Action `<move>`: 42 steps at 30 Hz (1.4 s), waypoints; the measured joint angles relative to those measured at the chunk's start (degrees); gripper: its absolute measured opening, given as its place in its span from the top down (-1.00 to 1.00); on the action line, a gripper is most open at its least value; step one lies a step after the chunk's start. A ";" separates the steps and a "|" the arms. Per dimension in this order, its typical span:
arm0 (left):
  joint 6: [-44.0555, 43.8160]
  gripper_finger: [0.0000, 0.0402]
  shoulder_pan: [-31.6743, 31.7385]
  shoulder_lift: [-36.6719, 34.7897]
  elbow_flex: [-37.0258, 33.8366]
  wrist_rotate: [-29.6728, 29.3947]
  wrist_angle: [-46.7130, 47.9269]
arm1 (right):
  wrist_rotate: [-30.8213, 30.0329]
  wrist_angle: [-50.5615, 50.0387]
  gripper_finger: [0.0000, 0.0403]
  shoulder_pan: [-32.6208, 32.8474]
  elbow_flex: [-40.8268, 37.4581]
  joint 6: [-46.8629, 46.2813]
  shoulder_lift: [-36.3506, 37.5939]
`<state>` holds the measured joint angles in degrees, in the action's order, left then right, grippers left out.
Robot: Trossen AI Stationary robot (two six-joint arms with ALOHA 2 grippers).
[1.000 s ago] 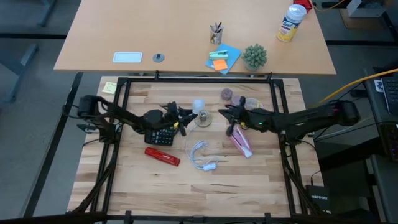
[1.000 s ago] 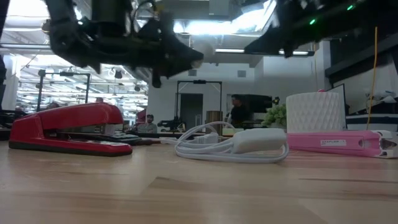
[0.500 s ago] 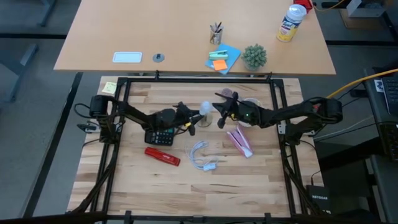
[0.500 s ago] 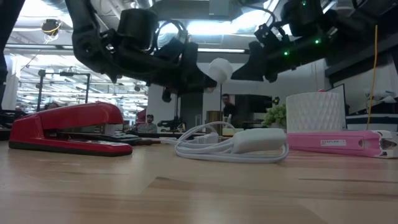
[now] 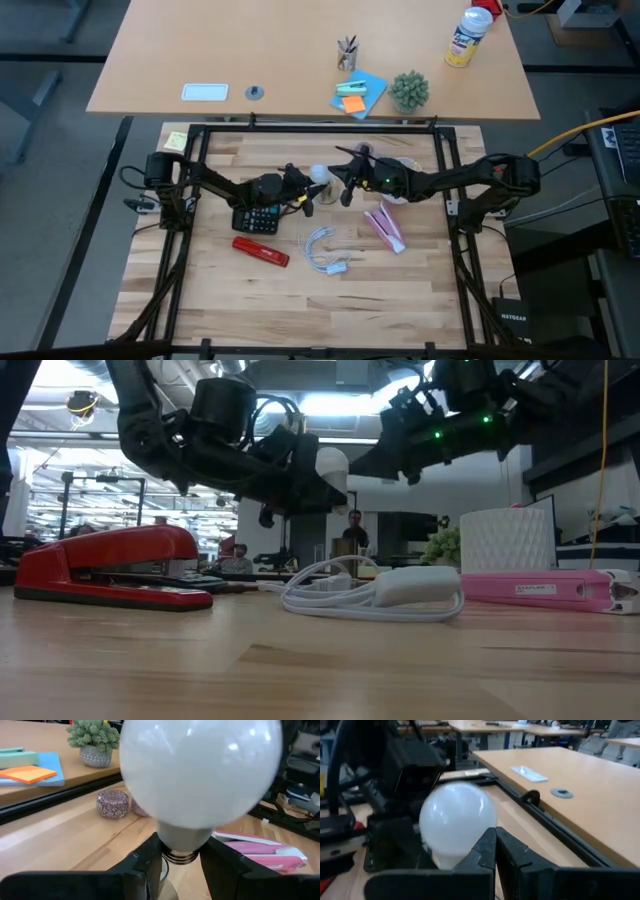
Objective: Screw lightbulb
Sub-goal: Insert the white lightbulb into the golden lamp
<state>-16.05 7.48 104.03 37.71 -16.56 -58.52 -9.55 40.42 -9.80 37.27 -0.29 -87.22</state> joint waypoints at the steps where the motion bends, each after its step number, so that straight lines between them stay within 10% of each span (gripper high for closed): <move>1: -0.04 0.44 0.11 0.00 0.08 -0.06 -0.07 | -0.54 -1.06 0.96 0.02 0.16 0.31 0.00; 21: 1.52 0.44 0.94 -0.02 0.27 -0.14 3.06 | -10.56 -2.53 0.96 0.07 0.20 3.83 0.28; 42: 2.95 0.44 1.68 2.45 3.23 -0.37 8.06 | -4.32 3.36 0.96 0.04 0.20 5.31 0.35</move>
<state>-13.10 9.17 106.48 40.95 -16.92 -50.46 -13.87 43.78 -9.76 37.47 5.02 -86.87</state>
